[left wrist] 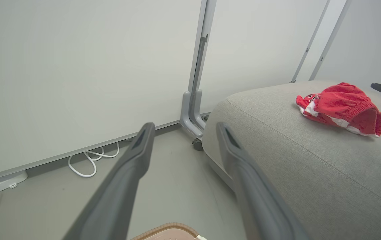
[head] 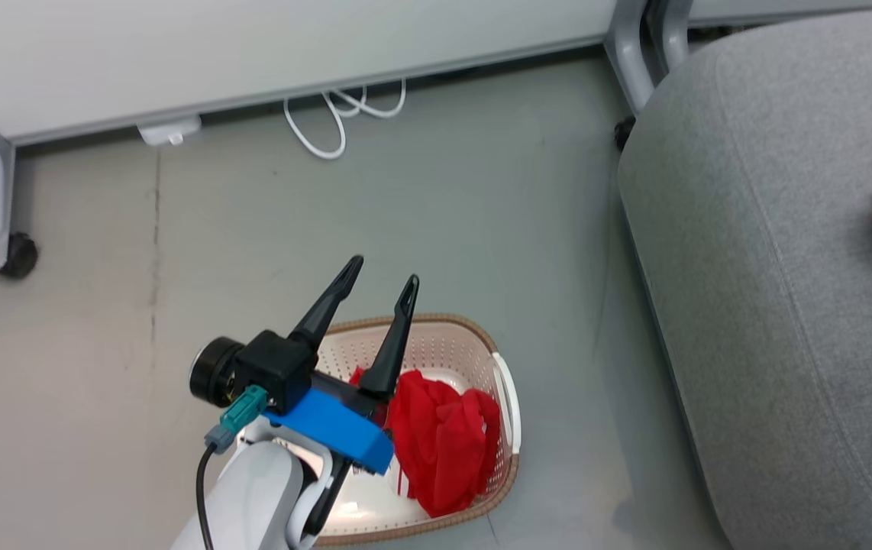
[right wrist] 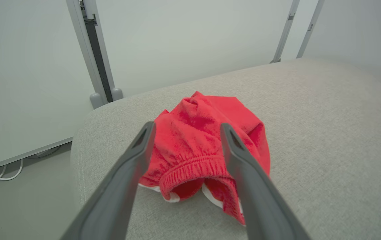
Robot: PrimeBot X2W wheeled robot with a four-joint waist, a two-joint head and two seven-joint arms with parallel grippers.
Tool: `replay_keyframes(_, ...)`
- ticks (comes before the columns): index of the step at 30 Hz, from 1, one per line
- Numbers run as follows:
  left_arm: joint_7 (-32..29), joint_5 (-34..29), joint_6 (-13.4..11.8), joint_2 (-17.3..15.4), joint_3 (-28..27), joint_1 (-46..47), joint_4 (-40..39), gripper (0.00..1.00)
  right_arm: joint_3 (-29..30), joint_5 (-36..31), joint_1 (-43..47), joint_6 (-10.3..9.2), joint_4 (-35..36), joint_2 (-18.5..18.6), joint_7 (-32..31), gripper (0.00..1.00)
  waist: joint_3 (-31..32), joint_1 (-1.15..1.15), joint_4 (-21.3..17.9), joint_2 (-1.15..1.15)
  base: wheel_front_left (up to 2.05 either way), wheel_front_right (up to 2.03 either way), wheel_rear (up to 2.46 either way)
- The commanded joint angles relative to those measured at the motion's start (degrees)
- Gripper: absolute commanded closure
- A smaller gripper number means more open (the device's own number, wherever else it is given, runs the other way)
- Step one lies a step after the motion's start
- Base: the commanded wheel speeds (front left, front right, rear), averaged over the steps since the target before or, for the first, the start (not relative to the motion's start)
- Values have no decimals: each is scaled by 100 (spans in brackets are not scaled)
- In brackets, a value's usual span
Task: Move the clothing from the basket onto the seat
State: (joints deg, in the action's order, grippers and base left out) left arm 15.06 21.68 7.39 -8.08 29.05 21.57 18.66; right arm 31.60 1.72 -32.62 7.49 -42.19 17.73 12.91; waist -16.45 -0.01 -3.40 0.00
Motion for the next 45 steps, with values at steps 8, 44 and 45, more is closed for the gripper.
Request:
replay_keyframes(8, 16, 19, 12, 53, -451, -681, 130, 0, -644, 19, 1191, 1, 1202, -411, -178, 0, 870, 1, 156, 0, 0, 0, 0)
replay_keyframes(44, 17, -262, 12, 203, -1913, -1628, 359, 0, -2430, 438, 3673, 2, 3799, -1486, -651, 0, 1736, 1, 944, 0, 0, 0, 0)
replay_keyframes(45, 16, -263, 12, 203, -1923, -1626, 355, 0, -2450, 449, 3658, 1, 3785, -1486, -640, 0, 1739, 1, 945, 0, 0, 0, 0)
